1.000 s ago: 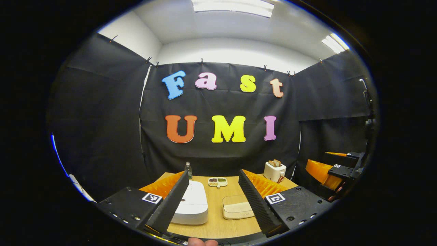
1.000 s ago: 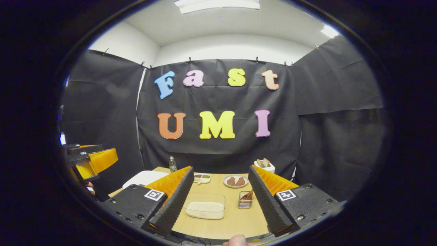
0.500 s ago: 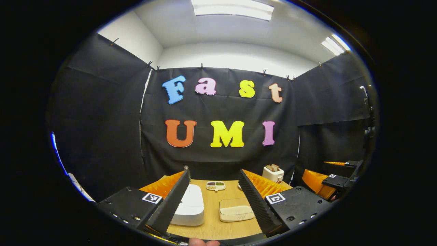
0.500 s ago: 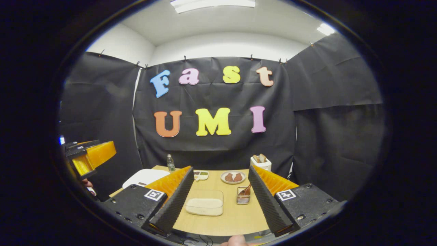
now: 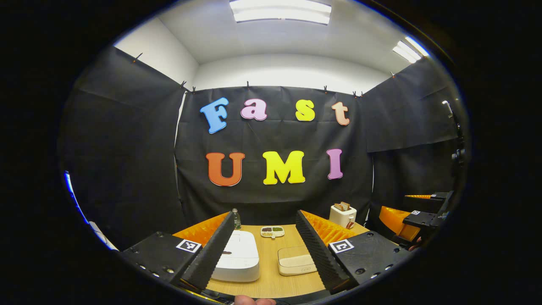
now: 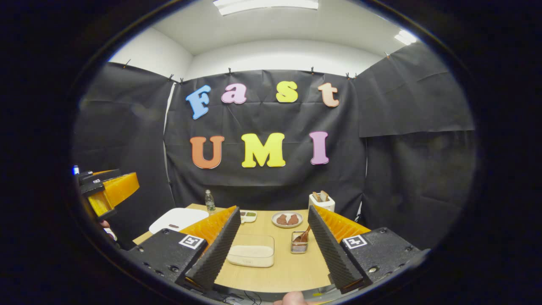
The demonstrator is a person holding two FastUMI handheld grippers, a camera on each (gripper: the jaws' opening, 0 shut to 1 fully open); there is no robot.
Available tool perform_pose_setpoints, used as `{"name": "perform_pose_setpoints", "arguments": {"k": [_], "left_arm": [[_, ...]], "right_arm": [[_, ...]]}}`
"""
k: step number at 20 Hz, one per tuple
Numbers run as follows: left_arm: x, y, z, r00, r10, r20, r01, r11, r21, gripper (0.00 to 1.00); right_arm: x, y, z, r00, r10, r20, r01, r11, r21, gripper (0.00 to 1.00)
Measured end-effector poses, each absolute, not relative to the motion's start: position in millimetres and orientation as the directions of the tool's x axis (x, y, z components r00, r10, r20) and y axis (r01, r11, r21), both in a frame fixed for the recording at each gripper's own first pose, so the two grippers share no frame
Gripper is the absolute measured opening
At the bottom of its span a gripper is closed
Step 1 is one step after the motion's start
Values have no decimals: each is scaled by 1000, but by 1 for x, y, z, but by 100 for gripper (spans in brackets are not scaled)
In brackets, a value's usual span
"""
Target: Close the left gripper, press the button to open the rice cooker; take a wooden spoon from the chopstick holder with the right hand, scoop a spoonful of rice and pour it into the rice cooker, then put the wooden spoon back into the chopstick holder.
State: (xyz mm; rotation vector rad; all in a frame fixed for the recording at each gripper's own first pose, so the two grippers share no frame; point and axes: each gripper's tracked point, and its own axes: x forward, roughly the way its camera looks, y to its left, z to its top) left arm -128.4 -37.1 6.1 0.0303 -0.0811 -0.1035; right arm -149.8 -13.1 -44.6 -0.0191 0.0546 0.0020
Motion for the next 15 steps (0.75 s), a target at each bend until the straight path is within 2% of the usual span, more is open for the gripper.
{"name": "perform_pose_setpoints", "arguments": {"k": [15], "left_arm": [[-126,-42,0,993,-100,56,97,994,40,95]], "right_arm": [[-149,-19,-37,999,-11,-48,9,999,-36,100]]}}
